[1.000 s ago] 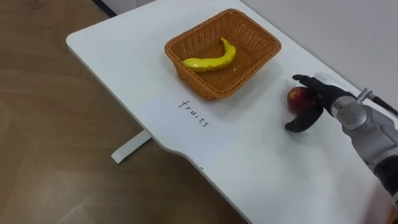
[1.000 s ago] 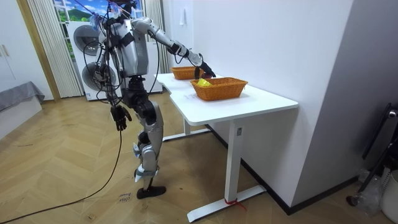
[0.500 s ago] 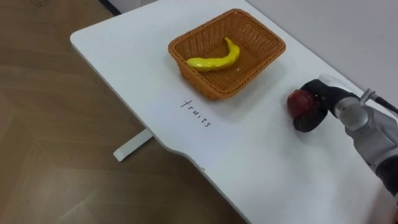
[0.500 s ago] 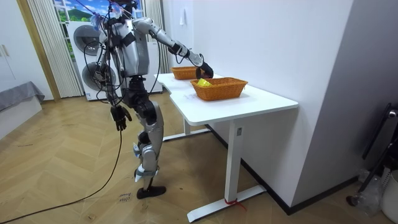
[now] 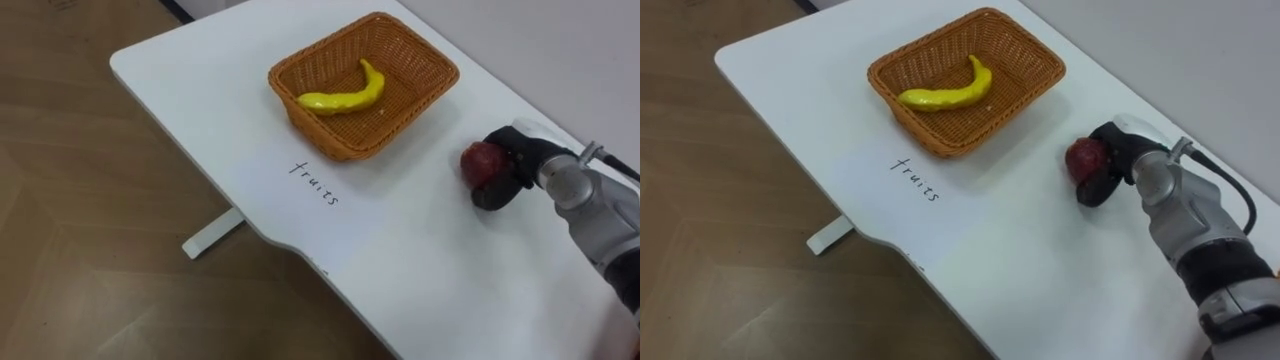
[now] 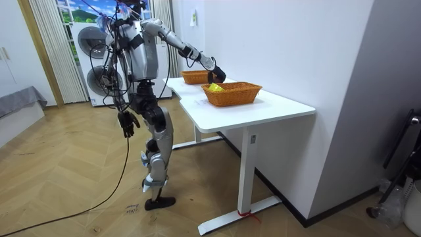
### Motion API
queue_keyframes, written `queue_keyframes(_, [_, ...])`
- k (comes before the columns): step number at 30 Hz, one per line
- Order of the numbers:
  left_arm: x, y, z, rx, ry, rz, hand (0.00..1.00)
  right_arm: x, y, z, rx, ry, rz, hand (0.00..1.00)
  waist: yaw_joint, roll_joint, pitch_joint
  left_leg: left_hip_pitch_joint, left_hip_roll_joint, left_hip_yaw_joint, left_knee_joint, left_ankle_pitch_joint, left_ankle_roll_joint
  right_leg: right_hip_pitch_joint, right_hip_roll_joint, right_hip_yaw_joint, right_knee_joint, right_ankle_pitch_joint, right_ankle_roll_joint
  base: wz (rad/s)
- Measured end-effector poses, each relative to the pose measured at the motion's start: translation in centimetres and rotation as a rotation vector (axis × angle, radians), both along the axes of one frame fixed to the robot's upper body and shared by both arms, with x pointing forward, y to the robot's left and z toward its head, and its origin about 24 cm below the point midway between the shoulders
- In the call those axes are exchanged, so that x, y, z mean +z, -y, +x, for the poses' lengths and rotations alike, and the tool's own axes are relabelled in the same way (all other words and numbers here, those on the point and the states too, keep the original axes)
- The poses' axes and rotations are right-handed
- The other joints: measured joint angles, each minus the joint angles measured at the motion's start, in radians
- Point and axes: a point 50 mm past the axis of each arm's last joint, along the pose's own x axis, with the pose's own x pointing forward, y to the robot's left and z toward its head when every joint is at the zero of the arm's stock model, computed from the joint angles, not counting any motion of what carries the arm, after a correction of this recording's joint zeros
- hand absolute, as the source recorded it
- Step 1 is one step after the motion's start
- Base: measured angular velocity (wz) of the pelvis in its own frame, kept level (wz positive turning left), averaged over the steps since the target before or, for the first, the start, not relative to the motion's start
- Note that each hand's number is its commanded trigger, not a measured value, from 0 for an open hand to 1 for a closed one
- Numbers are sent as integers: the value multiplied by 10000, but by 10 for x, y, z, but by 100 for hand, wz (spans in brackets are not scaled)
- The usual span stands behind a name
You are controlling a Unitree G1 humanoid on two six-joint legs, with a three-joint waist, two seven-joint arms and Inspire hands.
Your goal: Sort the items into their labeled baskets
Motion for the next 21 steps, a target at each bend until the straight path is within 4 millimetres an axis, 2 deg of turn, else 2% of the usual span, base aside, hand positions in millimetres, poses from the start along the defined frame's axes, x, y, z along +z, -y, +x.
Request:
queue_keyframes(14, [-1, 1, -2, -5, -78, 35, 0, -2, -1, -1, -75, -120, 421, 100, -98, 5, 17, -11, 12, 48, -18, 0, 1, -24, -6, 15, -2, 0, 0, -1])
queue_keyframes(21, [-1, 1, -2, -54, -41, 31, 0, 0, -2, 0, -119, 9, 758, 100, -308, -58, -32, -5, 4, 16, -32, 2, 1, -24, -4, 13, -19, 0, 0, 0])
